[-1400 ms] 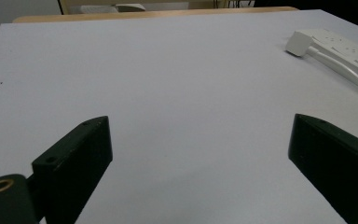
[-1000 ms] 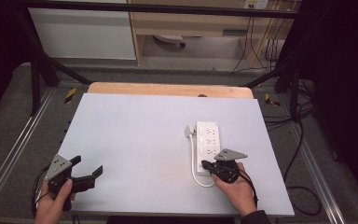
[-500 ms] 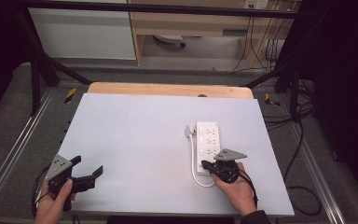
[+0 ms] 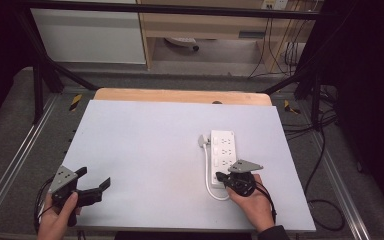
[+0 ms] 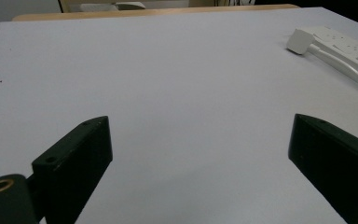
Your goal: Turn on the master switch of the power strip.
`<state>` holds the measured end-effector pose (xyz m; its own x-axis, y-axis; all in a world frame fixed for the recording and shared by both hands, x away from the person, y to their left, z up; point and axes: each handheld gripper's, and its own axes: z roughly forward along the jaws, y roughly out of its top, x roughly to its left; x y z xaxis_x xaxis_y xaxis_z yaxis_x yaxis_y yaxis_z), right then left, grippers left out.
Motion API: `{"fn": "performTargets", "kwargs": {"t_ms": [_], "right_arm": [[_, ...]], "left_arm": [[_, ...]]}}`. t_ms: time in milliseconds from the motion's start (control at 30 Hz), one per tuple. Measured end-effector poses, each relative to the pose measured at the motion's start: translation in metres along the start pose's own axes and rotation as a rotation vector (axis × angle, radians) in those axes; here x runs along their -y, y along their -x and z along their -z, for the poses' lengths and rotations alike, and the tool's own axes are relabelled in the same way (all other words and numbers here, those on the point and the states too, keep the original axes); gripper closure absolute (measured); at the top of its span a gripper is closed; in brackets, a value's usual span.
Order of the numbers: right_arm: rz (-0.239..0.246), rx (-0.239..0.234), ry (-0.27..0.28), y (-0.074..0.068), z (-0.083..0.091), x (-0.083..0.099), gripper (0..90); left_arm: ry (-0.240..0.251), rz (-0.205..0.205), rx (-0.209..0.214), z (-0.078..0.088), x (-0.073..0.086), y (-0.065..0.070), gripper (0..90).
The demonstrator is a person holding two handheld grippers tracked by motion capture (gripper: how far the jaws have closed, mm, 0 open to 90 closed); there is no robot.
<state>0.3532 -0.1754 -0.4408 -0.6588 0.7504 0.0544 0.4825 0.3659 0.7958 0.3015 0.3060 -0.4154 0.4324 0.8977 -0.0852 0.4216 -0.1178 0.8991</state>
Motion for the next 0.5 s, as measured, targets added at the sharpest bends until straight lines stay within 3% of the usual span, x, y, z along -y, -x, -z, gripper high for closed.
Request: {"fn": "performTargets", "kwargs": {"t_ms": [500], "right_arm": [[0.012,0.009,-0.014,-0.0019,-0.0006,-0.0013,90.0]], "left_arm": [[-0.001,0.0,-0.001,0.0001,0.0,0.0001,6.2]]}}
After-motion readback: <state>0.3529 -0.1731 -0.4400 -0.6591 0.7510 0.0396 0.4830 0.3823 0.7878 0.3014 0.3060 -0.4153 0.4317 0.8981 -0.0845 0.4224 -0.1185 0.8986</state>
